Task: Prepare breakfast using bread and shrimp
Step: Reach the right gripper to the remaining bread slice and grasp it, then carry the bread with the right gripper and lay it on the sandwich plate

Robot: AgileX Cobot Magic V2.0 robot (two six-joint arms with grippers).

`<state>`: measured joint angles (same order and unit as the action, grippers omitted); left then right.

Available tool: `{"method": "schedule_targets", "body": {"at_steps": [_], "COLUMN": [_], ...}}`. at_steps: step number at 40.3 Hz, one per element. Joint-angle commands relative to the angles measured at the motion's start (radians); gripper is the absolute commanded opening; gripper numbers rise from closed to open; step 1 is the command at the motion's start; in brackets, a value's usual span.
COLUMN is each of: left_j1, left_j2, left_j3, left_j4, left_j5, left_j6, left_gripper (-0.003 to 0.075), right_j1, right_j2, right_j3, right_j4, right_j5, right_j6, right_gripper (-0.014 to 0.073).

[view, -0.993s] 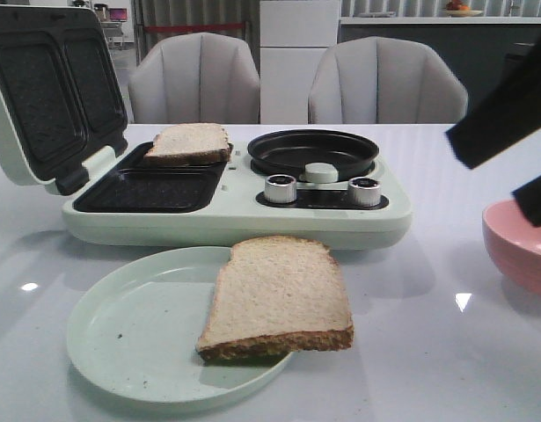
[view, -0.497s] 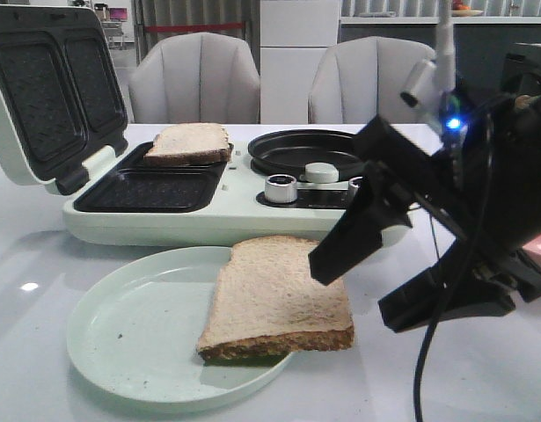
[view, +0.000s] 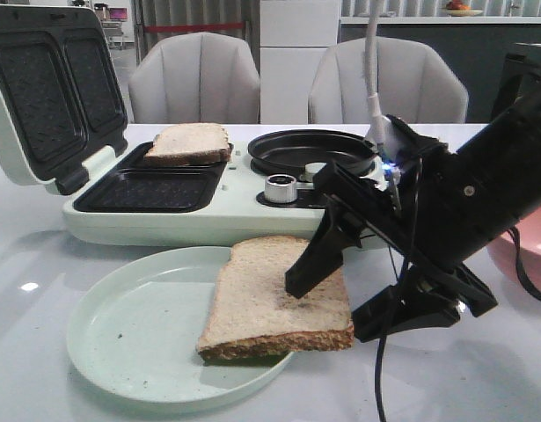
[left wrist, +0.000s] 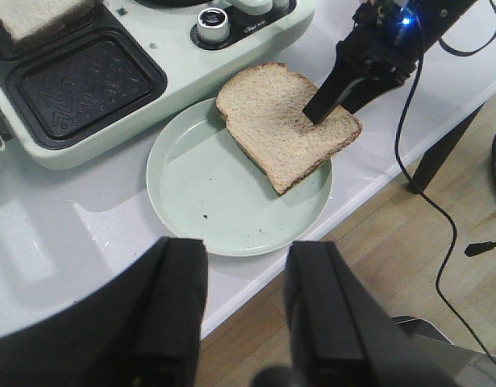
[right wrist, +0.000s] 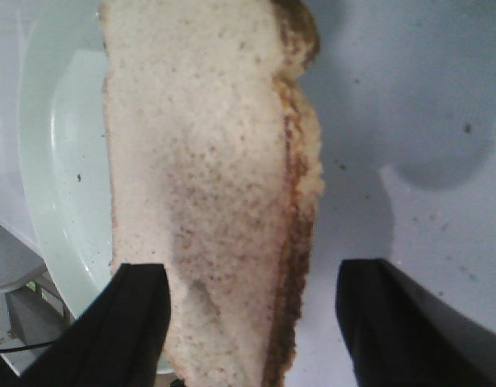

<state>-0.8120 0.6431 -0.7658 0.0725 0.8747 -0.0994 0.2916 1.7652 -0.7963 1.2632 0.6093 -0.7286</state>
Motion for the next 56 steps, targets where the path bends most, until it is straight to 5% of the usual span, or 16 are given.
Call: {"method": "schedule_targets", "body": {"at_steps": [1, 11, 22, 38, 56], "left_j1": [-0.008, -0.008, -0.008, -0.008, -0.008], "left_j2": [-0.002, -0.002, -0.002, -0.002, -0.002], "left_j3": [-0.024, -0.024, -0.024, -0.024, -0.024], "left_j4": [-0.004, 0.006, 0.013, 0.013, 0.013], "left_j5": [-0.072, -0.072, -0.072, -0.074, -0.107], "left_j6": [-0.003, -0.003, -0.003, -0.003, -0.003], "left_gripper": [0.0308, 0.0308, 0.0308, 0.0308, 0.0308], "right_j1": [0.002, 0.002, 0.002, 0.002, 0.01], "right_j2": [-0.028, -0.028, -0.117, -0.409, -0.122], "right_j3": [-0.031, -0.031, -0.031, -0.061, -0.301], "right_j4": [0.027, 0.019, -0.013, 0.085, 0.456], "right_j5": [0.054, 0.052, 0.056, 0.117, 0.178], "right_j6": [-0.037, -0.057, -0.07, -0.088, -0.3], "right_gripper": [0.0493, 0.0207, 0.0052, 0.0035, 0.0035]}}
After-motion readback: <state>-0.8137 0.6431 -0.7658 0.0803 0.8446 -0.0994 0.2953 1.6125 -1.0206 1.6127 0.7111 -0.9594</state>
